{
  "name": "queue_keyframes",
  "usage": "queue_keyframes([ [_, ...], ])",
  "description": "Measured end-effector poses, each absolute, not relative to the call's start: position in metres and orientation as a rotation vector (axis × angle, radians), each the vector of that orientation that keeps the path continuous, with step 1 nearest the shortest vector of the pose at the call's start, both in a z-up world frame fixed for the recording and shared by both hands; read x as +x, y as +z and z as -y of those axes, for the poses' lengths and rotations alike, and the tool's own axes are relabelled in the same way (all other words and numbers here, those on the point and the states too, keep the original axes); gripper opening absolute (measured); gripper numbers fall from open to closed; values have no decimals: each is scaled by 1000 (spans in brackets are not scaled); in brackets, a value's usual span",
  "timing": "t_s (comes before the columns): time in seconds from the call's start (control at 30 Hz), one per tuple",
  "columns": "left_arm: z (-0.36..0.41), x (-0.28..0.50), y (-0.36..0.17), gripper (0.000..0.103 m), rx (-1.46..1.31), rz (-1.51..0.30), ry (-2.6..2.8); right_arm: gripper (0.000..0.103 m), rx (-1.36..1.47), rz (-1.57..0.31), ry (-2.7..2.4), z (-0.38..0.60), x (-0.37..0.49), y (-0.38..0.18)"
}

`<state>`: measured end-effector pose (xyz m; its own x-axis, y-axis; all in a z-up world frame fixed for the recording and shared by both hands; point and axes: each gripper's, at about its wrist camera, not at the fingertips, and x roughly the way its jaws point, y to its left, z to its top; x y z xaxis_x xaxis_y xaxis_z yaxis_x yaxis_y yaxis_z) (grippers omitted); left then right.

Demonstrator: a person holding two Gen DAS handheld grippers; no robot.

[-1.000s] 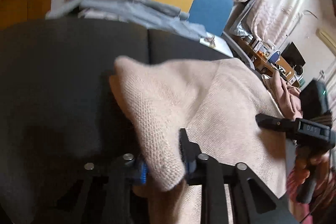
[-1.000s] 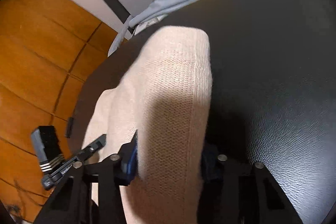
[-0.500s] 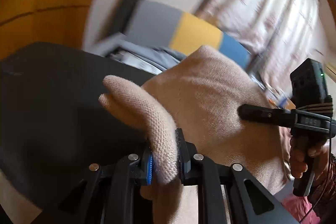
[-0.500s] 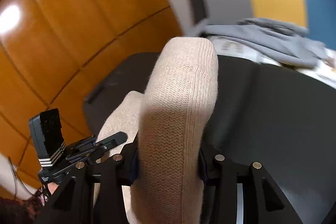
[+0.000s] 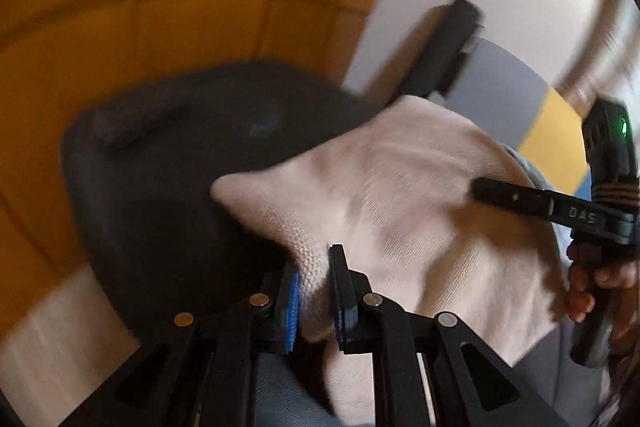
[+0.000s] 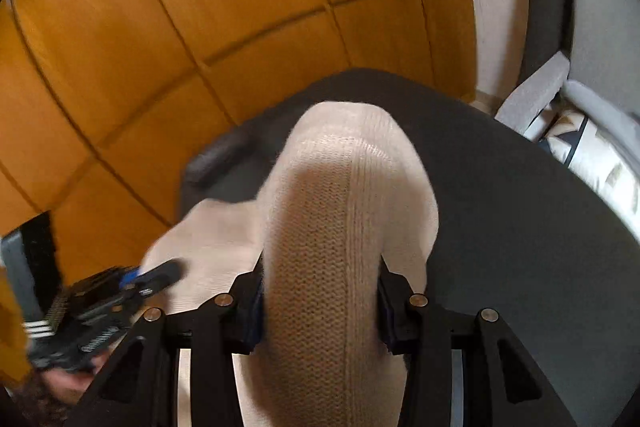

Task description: Fold clothes

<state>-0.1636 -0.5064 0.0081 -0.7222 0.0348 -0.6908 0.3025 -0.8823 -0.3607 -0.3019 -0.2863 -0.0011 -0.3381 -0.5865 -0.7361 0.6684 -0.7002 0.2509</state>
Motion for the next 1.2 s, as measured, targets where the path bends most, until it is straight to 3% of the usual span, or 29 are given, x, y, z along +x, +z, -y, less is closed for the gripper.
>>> queue_keyframes([
  [0.23,475,-171,-8,12,1059,-788,-2805,45,1139,-10,-2119,230,-337,-13],
  [0.33,451,-184,-5,15,1059,-806,-2863,53,1217,112,-2120,196,-355,-28],
  [0.4,436,-193,-2,15,1058,-816,-2900,64,1294,137,-2172,172,-362,-41],
  [0.47,433,-203,-3,15,1079,-782,-2890,64,1354,160,-2218,149,-365,-47],
  [0.53,435,-207,-10,15,1112,-862,-2863,65,1341,213,-2207,129,-356,-41],
  [0.57,436,-209,-13,15,1129,-902,-2848,73,1329,220,-2195,122,-348,-37],
  [0.67,439,-215,-24,17,1177,-1021,-2801,87,1341,125,-2188,118,-320,-32],
  [0.77,442,-221,-34,24,1225,-1140,-2748,87,1416,-18,-2184,128,-308,-50],
  [0.83,432,-229,-41,25,1340,-1256,-2690,79,1472,-50,-2162,134,-305,-67],
  [0.87,429,-230,-42,25,1366,-1259,-2685,69,1498,-34,-2140,134,-304,-76],
  [0.93,422,-233,-44,22,1416,-1261,-2678,65,1463,-61,-2164,134,-299,-80],
  [0.97,415,-231,-40,5,1416,-1190,-2739,48,1437,-80,-2182,134,-296,-80],
  [1.0,409,-229,-35,5,1413,-1115,-2798,38,1418,-81,-2180,133,-294,-79],
  [1.07,398,-226,-14,5,1346,-964,-2874,33,1419,-20,-2181,126,-295,-73],
  [1.2,384,-231,17,5,1322,-963,-2940,29,1358,67,-2167,109,-300,-48],
])
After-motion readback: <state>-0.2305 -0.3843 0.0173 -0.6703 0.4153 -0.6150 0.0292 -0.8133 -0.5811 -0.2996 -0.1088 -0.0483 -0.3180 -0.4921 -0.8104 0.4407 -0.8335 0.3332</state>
